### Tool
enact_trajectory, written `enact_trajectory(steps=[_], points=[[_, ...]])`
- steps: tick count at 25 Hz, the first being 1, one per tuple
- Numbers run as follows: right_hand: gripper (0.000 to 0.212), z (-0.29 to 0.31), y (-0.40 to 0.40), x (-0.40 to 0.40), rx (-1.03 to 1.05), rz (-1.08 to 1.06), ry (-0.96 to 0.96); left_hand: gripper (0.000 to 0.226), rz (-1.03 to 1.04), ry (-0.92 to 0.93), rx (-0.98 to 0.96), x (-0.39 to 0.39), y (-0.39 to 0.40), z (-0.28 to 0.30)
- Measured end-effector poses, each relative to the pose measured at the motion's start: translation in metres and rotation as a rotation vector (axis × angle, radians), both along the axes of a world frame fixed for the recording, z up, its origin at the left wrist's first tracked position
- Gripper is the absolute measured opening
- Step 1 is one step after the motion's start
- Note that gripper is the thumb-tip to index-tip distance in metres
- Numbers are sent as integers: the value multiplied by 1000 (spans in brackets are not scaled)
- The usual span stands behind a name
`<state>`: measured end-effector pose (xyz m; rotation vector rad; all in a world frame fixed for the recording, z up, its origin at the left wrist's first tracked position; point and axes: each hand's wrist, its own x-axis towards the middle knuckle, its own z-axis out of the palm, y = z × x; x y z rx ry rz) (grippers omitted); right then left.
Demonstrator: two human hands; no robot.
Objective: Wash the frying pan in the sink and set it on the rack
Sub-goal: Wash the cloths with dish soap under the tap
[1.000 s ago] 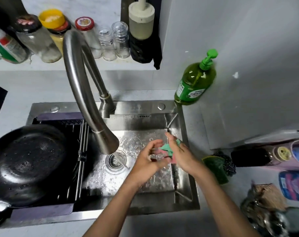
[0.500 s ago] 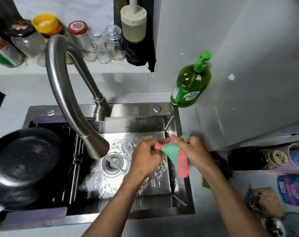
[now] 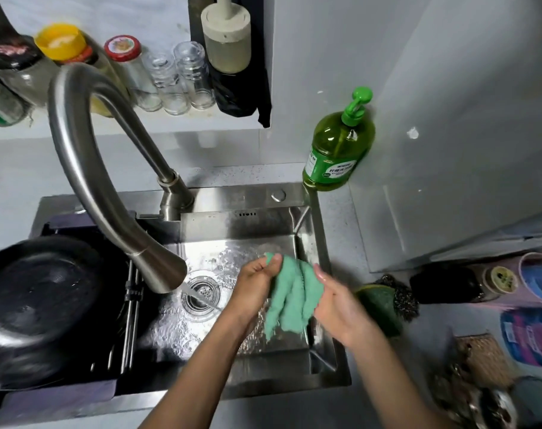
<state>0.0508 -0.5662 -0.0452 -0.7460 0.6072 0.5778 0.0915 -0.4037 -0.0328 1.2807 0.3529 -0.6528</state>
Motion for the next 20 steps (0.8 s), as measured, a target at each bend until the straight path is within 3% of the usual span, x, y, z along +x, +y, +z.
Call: enact_trajectory(steps=[4, 6, 8, 9, 11, 13, 15, 18, 20], points=[[49, -5, 3, 0, -389, 52, 223, 9, 137, 74, 265, 7, 15, -10], [49, -7, -4, 1, -573, -32, 266, 34, 156, 28, 315, 8, 20, -14], [42, -2, -6, 2, -638, -75, 146, 46, -17, -99, 243, 7, 19, -15], [38, 1, -7, 0, -674, 13, 44, 46, -184, -196, 288, 7, 18, -15], [31, 1, -14, -6, -949, 337, -129, 37, -479, -410, 641, 11, 15, -20], [16, 0, -18, -18, -1215, 444, -216, 26, -572, -482, 938, 18, 16, -17], [18, 5, -22, -26, -1209, 379, -213, 21, -636, -492, 987, 26, 11, -8], [23, 9, -39, -12, -1147, 150, -165, 16, -620, -597, 893, 64, -22, 11], [9, 12, -54, 9, -1310, 48, -141, 23, -547, -704, 878, 102, -57, 22]])
